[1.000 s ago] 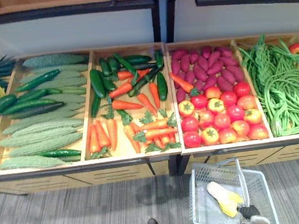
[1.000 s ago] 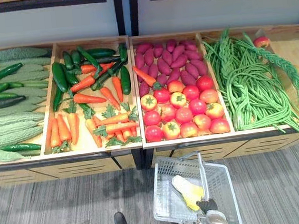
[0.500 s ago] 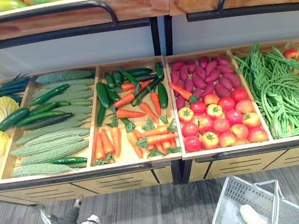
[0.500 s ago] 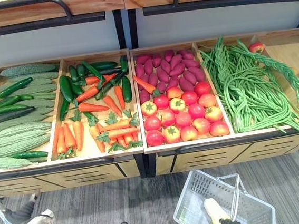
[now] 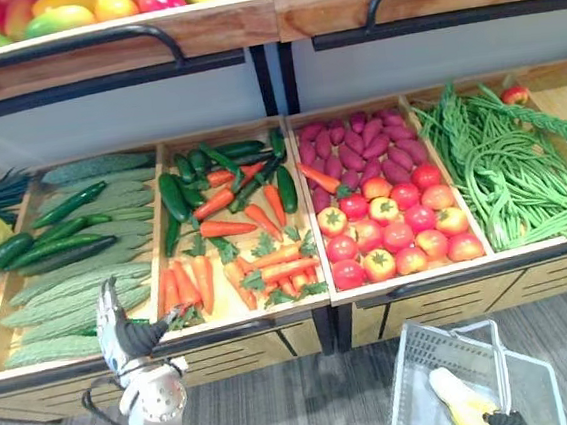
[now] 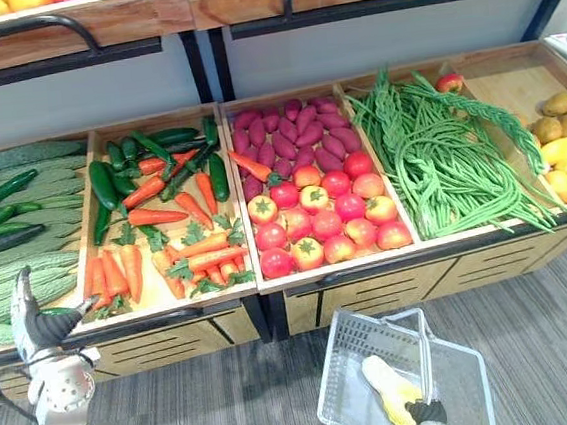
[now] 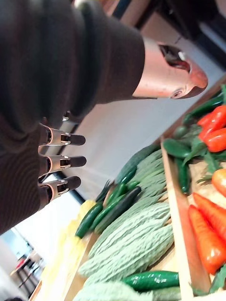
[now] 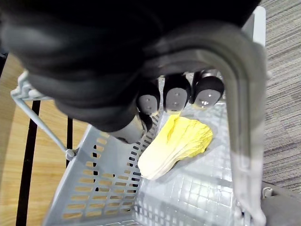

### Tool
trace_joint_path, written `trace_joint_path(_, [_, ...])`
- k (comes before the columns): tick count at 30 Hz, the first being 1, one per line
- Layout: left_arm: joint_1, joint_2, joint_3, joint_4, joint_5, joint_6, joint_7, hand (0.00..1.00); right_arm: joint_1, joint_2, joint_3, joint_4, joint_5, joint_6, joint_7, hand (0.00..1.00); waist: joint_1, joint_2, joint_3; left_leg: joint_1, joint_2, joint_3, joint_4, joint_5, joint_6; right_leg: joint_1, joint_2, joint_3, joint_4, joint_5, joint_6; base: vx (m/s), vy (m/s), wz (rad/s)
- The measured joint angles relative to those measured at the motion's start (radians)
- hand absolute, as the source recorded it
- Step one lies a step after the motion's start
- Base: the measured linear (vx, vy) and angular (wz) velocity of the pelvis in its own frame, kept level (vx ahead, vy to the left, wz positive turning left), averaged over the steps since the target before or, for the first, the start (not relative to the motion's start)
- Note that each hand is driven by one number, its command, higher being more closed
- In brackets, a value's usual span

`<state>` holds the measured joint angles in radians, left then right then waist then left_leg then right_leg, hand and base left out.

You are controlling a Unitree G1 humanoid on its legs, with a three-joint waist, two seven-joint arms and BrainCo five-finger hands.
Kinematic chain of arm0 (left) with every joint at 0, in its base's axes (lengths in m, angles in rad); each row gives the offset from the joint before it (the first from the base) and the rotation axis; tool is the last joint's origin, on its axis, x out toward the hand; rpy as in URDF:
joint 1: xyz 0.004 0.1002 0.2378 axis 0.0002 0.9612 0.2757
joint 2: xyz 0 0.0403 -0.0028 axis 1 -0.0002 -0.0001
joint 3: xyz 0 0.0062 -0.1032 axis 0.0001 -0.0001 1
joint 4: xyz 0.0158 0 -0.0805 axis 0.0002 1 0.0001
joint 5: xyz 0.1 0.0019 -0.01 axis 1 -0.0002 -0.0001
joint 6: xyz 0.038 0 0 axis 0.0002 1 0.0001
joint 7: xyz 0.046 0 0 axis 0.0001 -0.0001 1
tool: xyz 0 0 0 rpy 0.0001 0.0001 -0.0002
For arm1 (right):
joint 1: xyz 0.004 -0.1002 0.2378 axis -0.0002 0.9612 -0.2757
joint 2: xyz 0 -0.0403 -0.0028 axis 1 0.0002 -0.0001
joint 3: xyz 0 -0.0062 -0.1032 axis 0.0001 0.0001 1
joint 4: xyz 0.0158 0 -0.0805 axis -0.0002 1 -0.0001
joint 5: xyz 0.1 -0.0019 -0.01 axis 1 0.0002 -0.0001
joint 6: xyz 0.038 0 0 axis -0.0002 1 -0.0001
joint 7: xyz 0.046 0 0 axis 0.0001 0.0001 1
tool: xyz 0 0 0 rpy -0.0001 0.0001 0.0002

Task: Pick vegetable in the basket

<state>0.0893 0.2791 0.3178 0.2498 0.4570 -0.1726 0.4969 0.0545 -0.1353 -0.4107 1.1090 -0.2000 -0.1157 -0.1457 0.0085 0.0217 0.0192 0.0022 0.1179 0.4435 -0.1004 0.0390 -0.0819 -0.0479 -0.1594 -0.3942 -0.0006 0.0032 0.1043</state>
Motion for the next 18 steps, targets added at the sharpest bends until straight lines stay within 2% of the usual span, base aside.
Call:
trace_joint_path(4, [-0.048,0.105,-0.041,0.092,0.042,-0.005,-0.035,0.0,-0.008,-0.027,0.028,-0.007,-0.034,-0.004,0.003,1.0,-0.01,0.0,0.0,0.0,0.0,0.012,0.003,-0.002,-0.002,-0.026,0.004,0.049,0.0,0.01,-0.003,0.03,-0.037,-0.34])
trace_joint_path(7, [-0.087,0.152,-0.078,0.143,0.059,-0.013,-0.07,0.0,-0.009,-0.041,0.028,-0.007,-0.038,-0.007,0.004,1.0,-0.015,0.002,0.002,0.001,-0.001,0.013,0.003,-0.002,-0.003,-0.036,0.005,0.07,-0.002,0.014,-0.006,0.02,-0.034,-0.23])
trace_joint_path(8, [-0.096,0.17,-0.098,0.157,0.066,-0.019,-0.082,0.0,-0.009,-0.05,0.028,-0.008,-0.038,-0.007,0.004,1.0,-0.026,0.003,0.003,0.001,-0.001,0.014,0.003,-0.002,-0.003,-0.037,0.005,0.073,-0.002,0.015,-0.007,0.01,-0.031,-0.08])
trace_joint_path(12, [-0.105,0.203,-0.144,0.161,0.07,-0.027,-0.116,0.0,-0.005,-0.064,0.028,-0.043,-0.04,-0.008,0.004,1.0,-0.032,0.005,0.011,0.001,0.002,0.05,0.003,-0.004,-0.006,-0.063,0.012,0.118,-0.002,0.029,-0.014,-0.04,-0.031,-0.31])
trace_joint_path(15, [-0.144,0.21,-0.183,0.197,0.076,-0.04,-0.13,0.0,-0.003,-0.095,0.028,-0.071,-0.061,-0.021,0.002,1.0,-0.034,0.019,0.039,0.0,0.003,0.066,0.003,-0.013,-0.004,-0.082,0.016,0.147,-0.001,0.041,-0.013,-0.1,-0.025,-0.27])
trace_joint_path(18, [-0.159,0.241,-0.247,0.201,0.078,-0.066,-0.152,0.0,0.005,-0.123,0.028,-0.085,-0.075,-0.022,-0.001,1.0,-0.035,0.024,0.047,-0.002,0.003,0.077,0.003,-0.018,-0.007,-0.103,0.019,0.173,0.002,0.049,-0.014,-0.08,-0.031,-0.24])
